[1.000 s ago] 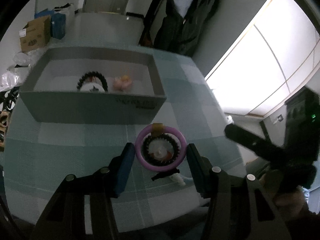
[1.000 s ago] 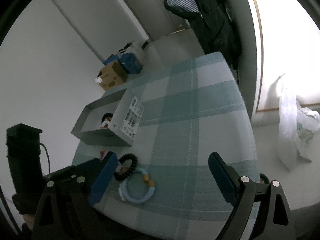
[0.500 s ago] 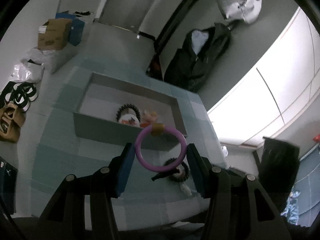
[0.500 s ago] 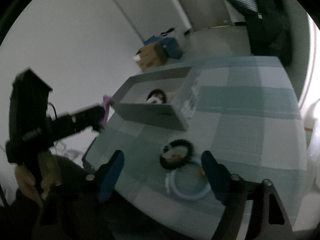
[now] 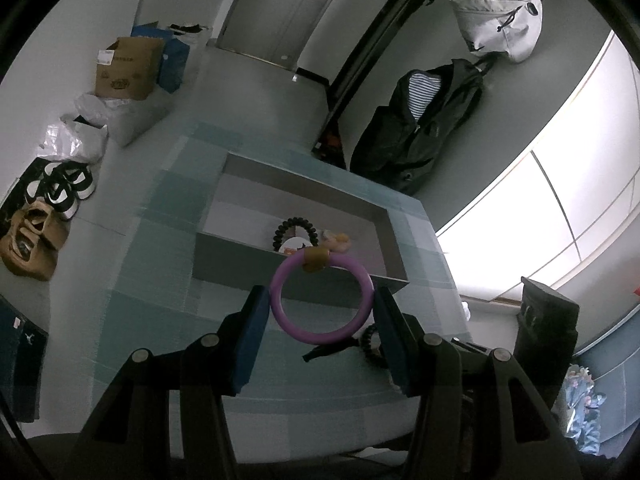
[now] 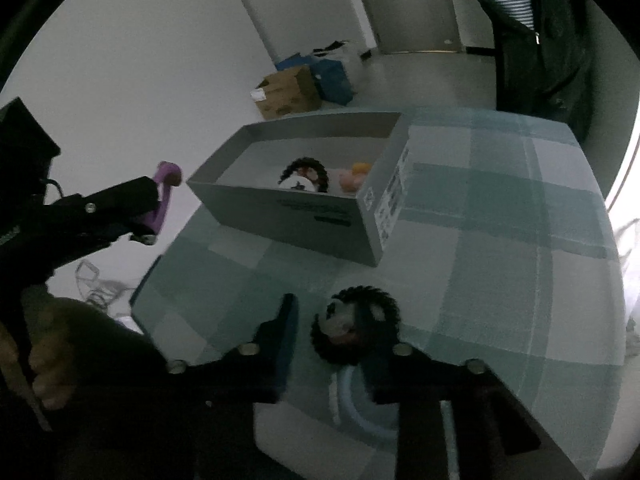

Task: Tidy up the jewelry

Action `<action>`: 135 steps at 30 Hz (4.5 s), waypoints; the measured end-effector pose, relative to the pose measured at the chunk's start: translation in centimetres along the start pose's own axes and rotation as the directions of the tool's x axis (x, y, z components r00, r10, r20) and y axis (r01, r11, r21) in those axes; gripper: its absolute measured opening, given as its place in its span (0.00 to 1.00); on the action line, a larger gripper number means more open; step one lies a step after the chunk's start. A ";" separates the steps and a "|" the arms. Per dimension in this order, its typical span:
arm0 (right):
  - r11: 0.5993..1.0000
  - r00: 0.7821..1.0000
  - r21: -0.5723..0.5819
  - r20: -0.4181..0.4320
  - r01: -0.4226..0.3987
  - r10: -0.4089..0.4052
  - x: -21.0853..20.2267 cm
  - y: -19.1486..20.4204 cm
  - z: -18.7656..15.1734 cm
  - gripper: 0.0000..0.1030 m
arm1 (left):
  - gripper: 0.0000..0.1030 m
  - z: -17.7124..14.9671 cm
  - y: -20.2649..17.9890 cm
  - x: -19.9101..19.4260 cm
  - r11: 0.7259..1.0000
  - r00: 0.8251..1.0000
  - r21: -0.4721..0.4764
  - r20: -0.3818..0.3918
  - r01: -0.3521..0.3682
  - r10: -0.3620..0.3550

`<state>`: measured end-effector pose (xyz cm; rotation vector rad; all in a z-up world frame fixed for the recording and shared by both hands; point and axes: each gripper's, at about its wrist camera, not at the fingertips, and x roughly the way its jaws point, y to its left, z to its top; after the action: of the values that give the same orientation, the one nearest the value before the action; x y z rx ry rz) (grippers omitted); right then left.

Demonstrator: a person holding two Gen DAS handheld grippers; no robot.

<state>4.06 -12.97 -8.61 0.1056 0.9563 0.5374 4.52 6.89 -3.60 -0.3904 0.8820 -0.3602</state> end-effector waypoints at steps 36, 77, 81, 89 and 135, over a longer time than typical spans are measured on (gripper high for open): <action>0.979 0.975 -0.021 0.097 0.201 -0.199 -2.6 -1.5 1.5 0.04 | 0.47 -0.5 -0.1 1.0 0.999 0.999 0.022 -0.026 -0.033 0.033; 0.976 0.957 0.048 0.216 -0.210 0.196 -2.0 -1.3 10.2 0.04 | 0.47 3.5 -0.7 3.7 0.998 0.999 0.025 0.002 -0.051 0.051; 0.973 0.955 0.053 0.206 -0.226 0.211 -0.6 -1.6 11.0 0.04 | 0.47 3.9 -0.7 4.5 0.997 0.998 0.039 -0.011 -0.066 0.066; 0.963 0.955 0.084 0.180 -0.255 0.237 1.3 -3.1 12.1 0.05 | 0.47 4.4 -0.3 6.2 0.997 0.996 0.043 -0.061 -0.066 0.068; 0.992 0.962 0.129 0.271 -0.006 -0.030 -7.9 -5.0 5.3 0.81 | 0.60 1.1 -2.9 1.6 0.994 0.999 0.110 0.046 -0.010 0.005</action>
<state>6.63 -20.35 -1.24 0.2825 0.7203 0.4365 5.90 3.77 -2.70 -0.2920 0.8151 -0.3902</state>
